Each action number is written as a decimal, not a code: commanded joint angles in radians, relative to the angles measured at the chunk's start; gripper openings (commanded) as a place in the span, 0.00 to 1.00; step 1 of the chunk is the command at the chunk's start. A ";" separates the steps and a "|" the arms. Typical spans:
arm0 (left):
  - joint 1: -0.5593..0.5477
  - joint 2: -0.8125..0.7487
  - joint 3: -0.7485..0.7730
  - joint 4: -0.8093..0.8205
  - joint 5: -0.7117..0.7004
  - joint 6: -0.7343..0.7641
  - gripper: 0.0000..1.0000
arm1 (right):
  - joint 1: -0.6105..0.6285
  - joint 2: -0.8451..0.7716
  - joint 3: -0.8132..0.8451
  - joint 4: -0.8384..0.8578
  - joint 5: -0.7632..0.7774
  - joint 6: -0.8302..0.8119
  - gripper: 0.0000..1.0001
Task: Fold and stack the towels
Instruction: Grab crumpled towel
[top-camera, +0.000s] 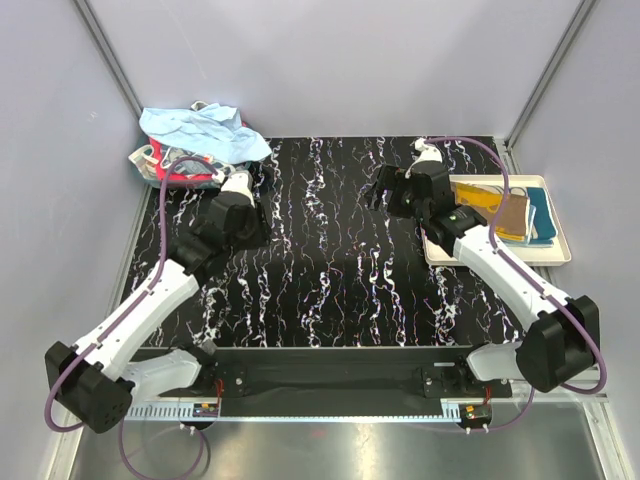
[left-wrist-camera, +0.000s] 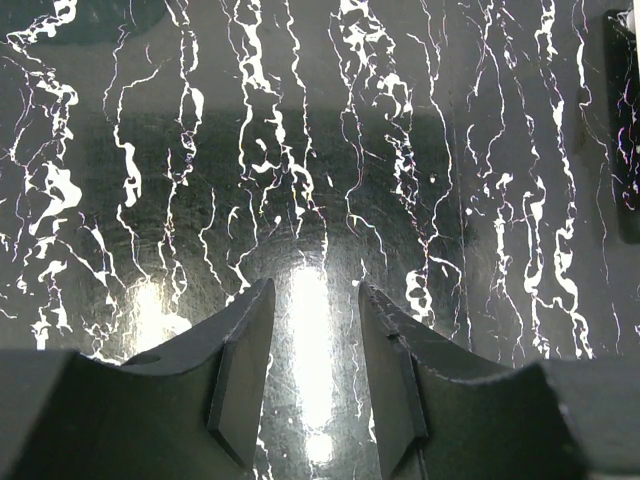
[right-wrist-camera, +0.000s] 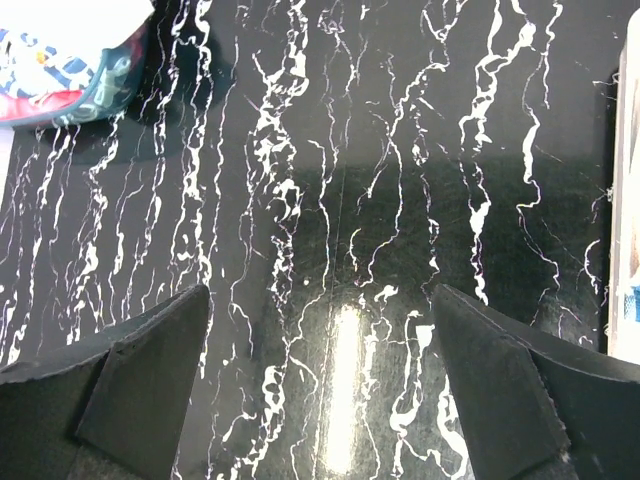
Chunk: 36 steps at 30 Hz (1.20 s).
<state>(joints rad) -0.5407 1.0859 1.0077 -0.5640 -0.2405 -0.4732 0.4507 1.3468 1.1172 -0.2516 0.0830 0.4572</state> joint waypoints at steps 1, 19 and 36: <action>0.008 0.016 0.040 0.079 -0.003 -0.021 0.45 | -0.001 -0.028 0.019 0.025 -0.035 -0.029 1.00; 0.298 0.575 0.478 0.437 -0.215 -0.110 0.49 | -0.001 -0.025 0.020 0.009 -0.106 -0.034 1.00; 0.416 1.194 0.982 0.509 -0.008 -0.065 0.62 | -0.001 0.075 0.038 0.029 -0.163 -0.032 1.00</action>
<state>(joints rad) -0.1280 2.2673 1.8881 -0.1196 -0.3000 -0.5541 0.4507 1.4178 1.1187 -0.2581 -0.0715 0.4374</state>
